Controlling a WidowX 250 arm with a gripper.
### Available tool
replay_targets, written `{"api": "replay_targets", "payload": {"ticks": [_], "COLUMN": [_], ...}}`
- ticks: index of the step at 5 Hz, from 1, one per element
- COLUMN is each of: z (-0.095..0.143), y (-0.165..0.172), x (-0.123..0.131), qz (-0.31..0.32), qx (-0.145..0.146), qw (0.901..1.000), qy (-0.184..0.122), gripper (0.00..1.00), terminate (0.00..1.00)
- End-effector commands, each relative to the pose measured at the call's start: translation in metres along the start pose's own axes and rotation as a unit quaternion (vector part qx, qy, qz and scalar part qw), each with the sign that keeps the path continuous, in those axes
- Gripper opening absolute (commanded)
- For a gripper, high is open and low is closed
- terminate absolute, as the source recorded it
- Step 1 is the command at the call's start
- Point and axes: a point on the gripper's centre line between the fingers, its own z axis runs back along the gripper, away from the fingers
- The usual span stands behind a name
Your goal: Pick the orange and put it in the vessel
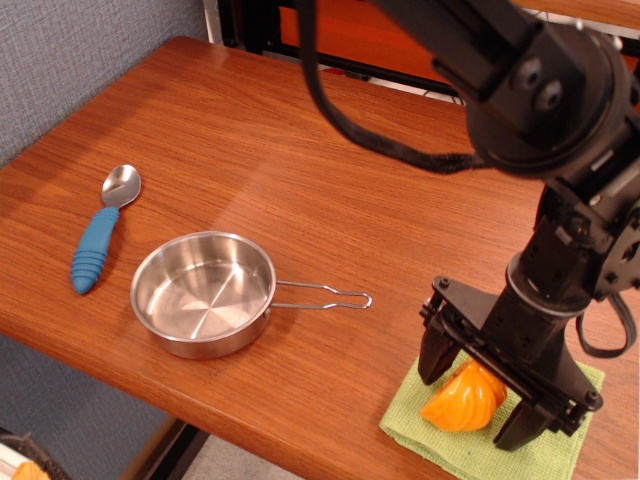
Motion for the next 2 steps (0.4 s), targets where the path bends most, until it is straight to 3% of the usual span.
{"api": "replay_targets", "payload": {"ticks": [1, 2], "z": [0.0151, 0.0231], "y": [0.0027, 0.0059], "x": [0.0015, 0.0022], "qz": [0.003, 0.005], "qx": [-0.018, -0.015], "qw": [0.9990, 0.9988], "qy": [-0.041, -0.045], "gripper": [0.00, 0.00], "terminate": [0.00, 0.00]}}
